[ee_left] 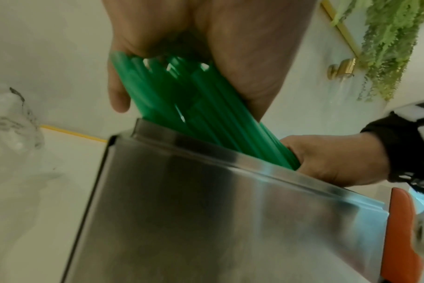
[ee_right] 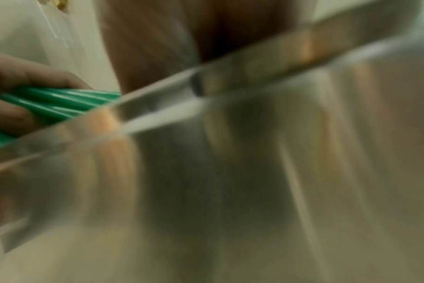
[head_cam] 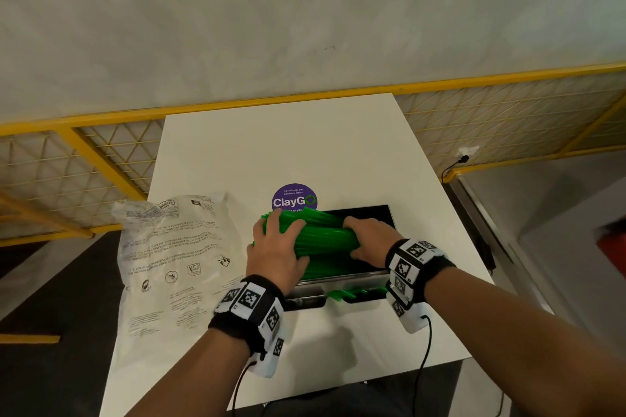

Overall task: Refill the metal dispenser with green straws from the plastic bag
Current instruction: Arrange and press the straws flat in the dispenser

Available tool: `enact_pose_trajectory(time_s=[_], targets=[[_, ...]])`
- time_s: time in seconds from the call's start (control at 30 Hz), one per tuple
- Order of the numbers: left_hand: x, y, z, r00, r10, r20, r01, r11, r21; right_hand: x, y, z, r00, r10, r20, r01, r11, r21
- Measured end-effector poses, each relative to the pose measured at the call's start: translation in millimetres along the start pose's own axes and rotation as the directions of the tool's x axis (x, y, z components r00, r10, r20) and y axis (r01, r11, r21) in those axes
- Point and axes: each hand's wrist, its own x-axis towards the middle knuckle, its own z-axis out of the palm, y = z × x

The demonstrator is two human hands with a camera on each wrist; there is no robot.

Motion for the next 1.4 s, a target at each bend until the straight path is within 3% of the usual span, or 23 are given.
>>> enact_pose_trajectory(time_s=[0.23, 0.37, 0.47, 0.67, 0.77, 0.83, 0.93, 1.03, 1.1, 1.2, 1.4], targets=[[-7.6, -11.3, -9.4, 0.995, -0.014, -0.094, 0.019, 0.998, 0.054, -0.3, -7.0, -16.0, 0.985, -0.134, -0.108, 0.132, 0.991, -0.023], [-0.7, -21.3, -9.6, 1.000, 0.026, -0.001, -0.026, 0.985, -0.173, 2.9, -7.7, -5.1, 0.995, -0.092, -0.023, 0.091, 0.995, -0.044], [-0.1, -21.1, -5.6, 0.995, 0.096, 0.027, -0.087, 0.967, -0.241, 1.8, -2.9, 5.4, 0.999, 0.001, 0.043, 0.001, 0.998, -0.066], [-8.9, -18.8, -14.3, 0.992, 0.007, -0.128, -0.079, 0.817, -0.572, 1.0, 3.3, 9.6, 0.996, 0.074, 0.049, -0.068, 0.993, -0.097], [-13.1, -17.1, -3.3, 0.999, 0.045, -0.026, -0.052, 0.866, -0.497, -0.2, 2.1, 8.2, 0.997, 0.074, -0.001, -0.073, 0.993, -0.091], [-14.1, -17.8, 2.7, 0.996, 0.082, -0.025, -0.085, 0.905, -0.417, -2.4, -0.7, 5.5, 0.998, 0.054, -0.043, -0.056, 0.998, -0.029], [-12.1, -16.9, -2.9, 0.995, 0.027, -0.097, -0.079, 0.808, -0.584, -2.3, -8.8, 5.6, 1.000, -0.006, -0.009, 0.006, 0.997, 0.078], [-10.6, -17.6, -9.7, 0.972, -0.149, -0.183, -0.036, 0.674, -0.737, 2.6, -17.8, 10.4, 0.999, -0.025, 0.041, 0.023, 0.999, 0.048], [-11.2, -19.0, -6.6, 0.966, -0.231, -0.116, 0.035, 0.561, -0.827, 6.2, -21.3, 12.5, 0.999, -0.021, 0.041, 0.019, 0.999, 0.051], [-13.0, -23.5, 7.4, 0.978, -0.203, 0.043, 0.123, 0.400, -0.908, 11.6, -23.4, 15.6, 0.999, -0.020, 0.048, 0.019, 1.000, 0.012], [-9.3, -26.7, 14.9, 0.993, -0.104, 0.055, 0.091, 0.379, -0.921, 21.6, -29.8, 17.4, 1.000, -0.001, 0.001, 0.001, 1.000, -0.028]])
